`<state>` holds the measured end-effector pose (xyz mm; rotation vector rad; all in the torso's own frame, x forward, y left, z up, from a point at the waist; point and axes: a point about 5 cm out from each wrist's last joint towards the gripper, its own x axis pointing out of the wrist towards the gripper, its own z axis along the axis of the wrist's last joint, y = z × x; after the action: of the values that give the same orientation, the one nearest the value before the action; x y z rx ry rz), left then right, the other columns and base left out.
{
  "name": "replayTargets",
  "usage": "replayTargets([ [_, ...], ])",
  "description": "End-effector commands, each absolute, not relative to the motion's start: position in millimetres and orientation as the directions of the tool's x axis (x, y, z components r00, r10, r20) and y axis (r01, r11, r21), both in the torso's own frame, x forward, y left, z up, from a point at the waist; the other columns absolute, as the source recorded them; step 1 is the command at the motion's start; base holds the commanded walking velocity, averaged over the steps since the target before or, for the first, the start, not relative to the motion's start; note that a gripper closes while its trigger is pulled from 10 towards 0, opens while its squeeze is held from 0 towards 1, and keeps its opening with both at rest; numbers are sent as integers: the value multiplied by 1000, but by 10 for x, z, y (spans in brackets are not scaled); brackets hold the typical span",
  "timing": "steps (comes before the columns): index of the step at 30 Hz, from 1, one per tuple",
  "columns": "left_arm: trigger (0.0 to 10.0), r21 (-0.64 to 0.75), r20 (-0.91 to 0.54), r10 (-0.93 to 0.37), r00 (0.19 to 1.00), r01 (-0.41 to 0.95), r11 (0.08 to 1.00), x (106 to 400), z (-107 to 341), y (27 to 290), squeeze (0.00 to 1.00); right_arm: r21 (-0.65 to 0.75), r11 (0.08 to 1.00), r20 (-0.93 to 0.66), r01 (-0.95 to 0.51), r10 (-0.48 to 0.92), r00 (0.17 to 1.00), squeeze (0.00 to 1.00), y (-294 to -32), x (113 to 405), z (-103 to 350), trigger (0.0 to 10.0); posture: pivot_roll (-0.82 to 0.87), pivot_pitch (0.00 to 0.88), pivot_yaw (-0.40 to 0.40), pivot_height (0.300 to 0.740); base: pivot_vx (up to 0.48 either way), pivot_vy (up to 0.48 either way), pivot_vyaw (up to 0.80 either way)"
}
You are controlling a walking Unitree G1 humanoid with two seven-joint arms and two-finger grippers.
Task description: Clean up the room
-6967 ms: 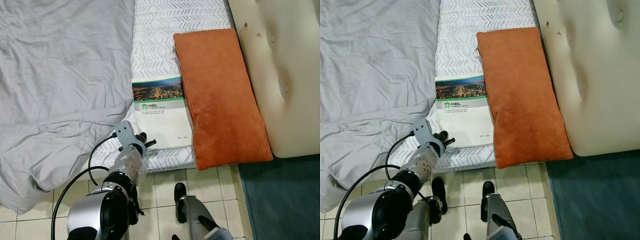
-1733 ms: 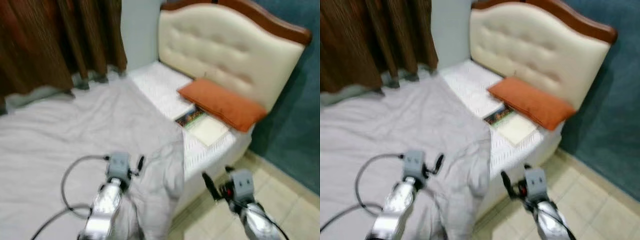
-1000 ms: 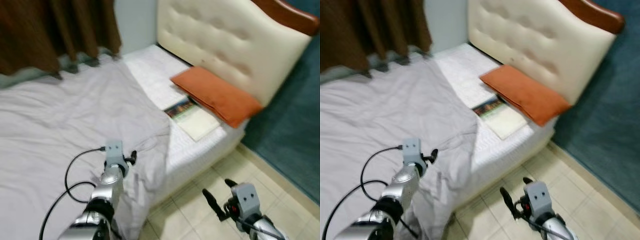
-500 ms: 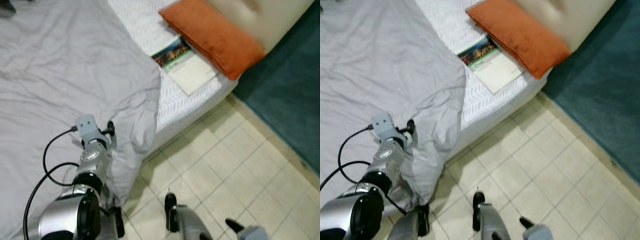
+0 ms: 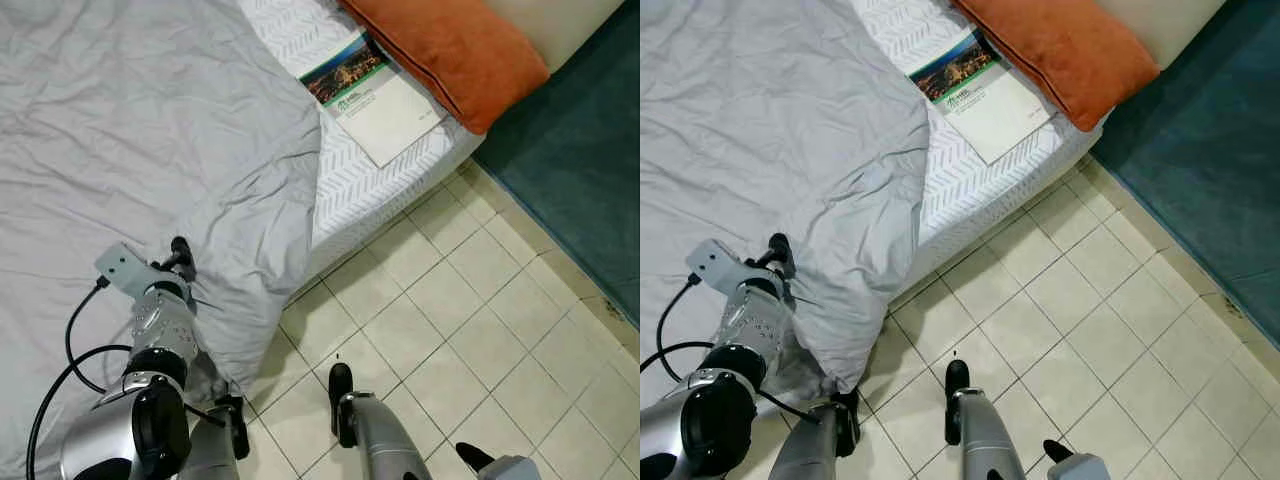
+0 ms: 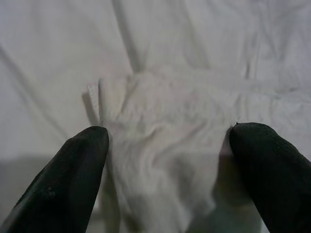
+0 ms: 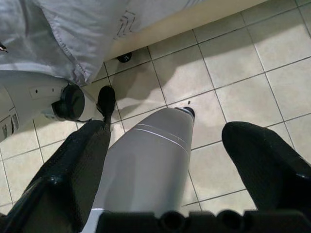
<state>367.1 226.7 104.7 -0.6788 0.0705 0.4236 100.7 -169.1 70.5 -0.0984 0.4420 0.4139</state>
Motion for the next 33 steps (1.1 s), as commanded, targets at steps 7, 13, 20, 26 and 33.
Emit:
replayTargets([
  [7, 0, -677, -405, 155, 901, -409, 612, 3465, 504, 1788, 0, 2, 908, -506, -419, 362, 783, 0, -1721, 828, 674, 10000, -421, 615, -143, 740, 0, 0, 0],
  [13, 0, -573, -402, 124, 907, -355, 739, 3495, 533, 1697, 0, -3, 911, -512, -412, 353, 783, 0, -1717, 794, 683, 10000, -428, 618, -137, 740, 0, 0, 0],
  [20, 0, -369, -384, 135, 913, -286, 884, 3505, 560, 1708, 0, -1, 917, -512, -400, 343, 787, 0, -1699, 820, 640, 10000, -408, 598, -110, 740, 0, 0, 0],
  [26, 0, -253, -351, 125, 928, -223, 941, 3499, 570, 1718, 0, -20, 923, -489, -384, 326, 809, 0, -1739, 1001, 571, 10000, -376, 523, -79, 740, 0, 0, 0],
  [33, 0, -206, -335, 98, 937, -175, 963, 3495, 569, 1674, 0, -37, 928, -441, -371, 318, 839, 0, -1796, 1239, 598, 10000, -331, 456, -75, 740, 0, 0, 0],
])
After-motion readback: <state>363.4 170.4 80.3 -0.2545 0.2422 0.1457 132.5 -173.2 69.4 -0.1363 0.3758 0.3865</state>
